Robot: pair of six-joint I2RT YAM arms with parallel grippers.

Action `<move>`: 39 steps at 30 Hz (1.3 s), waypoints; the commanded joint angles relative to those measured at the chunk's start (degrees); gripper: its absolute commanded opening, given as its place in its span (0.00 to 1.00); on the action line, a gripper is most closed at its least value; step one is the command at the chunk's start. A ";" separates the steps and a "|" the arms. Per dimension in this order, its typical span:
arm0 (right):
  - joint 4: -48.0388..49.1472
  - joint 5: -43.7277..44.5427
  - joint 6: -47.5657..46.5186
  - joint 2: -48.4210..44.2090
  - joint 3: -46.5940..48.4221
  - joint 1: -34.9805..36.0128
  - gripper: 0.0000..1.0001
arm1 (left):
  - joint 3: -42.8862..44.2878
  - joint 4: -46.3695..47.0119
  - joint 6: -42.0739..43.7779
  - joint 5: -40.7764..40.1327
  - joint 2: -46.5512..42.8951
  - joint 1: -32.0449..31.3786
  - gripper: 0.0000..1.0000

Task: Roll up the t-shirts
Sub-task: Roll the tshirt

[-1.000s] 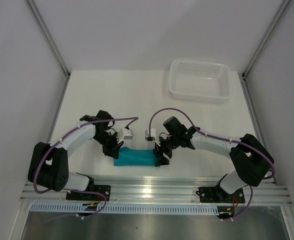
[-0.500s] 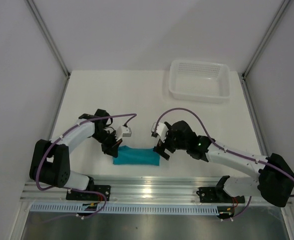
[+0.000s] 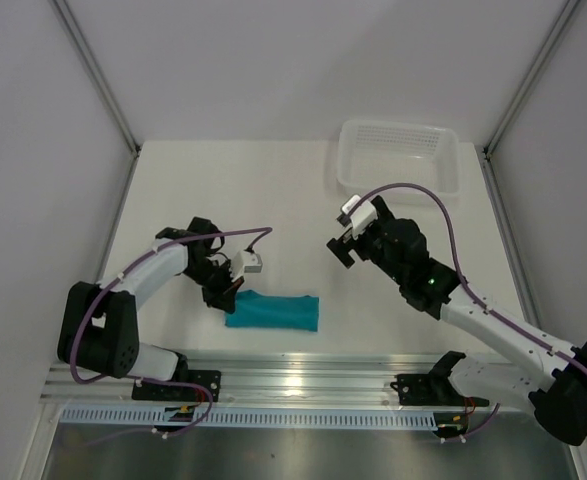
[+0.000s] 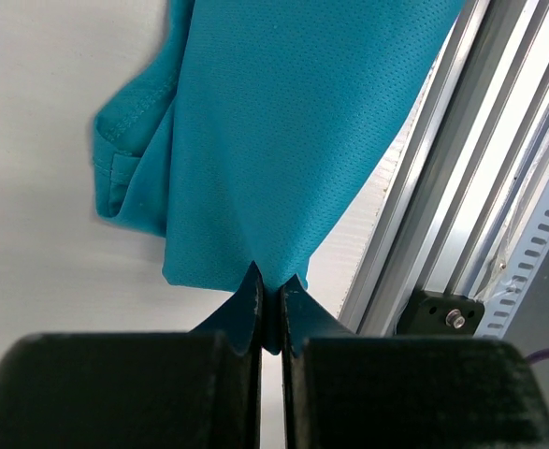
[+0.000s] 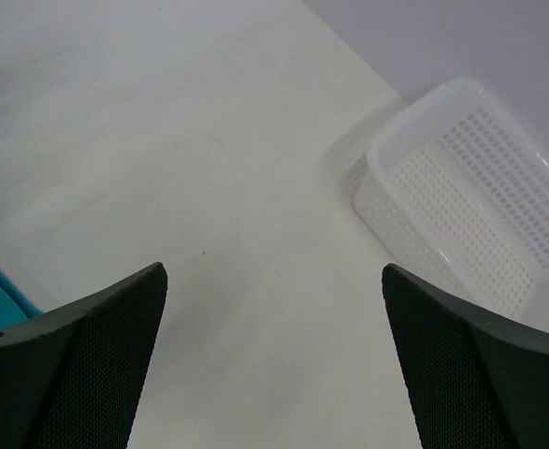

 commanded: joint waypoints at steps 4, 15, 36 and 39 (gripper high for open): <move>-3.32 4.04 6.36 2.29 3.82 2.54 0.99 | 0.40 0.57 0.04 1.07 -2.61 0.68 0.01; 1.92 -11.78 21.22 -2.28 -13.75 14.31 0.96 | -0.30 1.80 -0.49 0.99 -1.38 0.68 0.01; 18.38 -26.38 24.12 11.33 -18.16 11.25 0.66 | -1.09 1.89 -0.49 1.60 -1.47 0.68 0.01; 20.49 -27.52 25.18 13.18 -18.51 10.89 0.44 | -1.36 2.06 -0.58 2.04 -1.39 0.68 0.01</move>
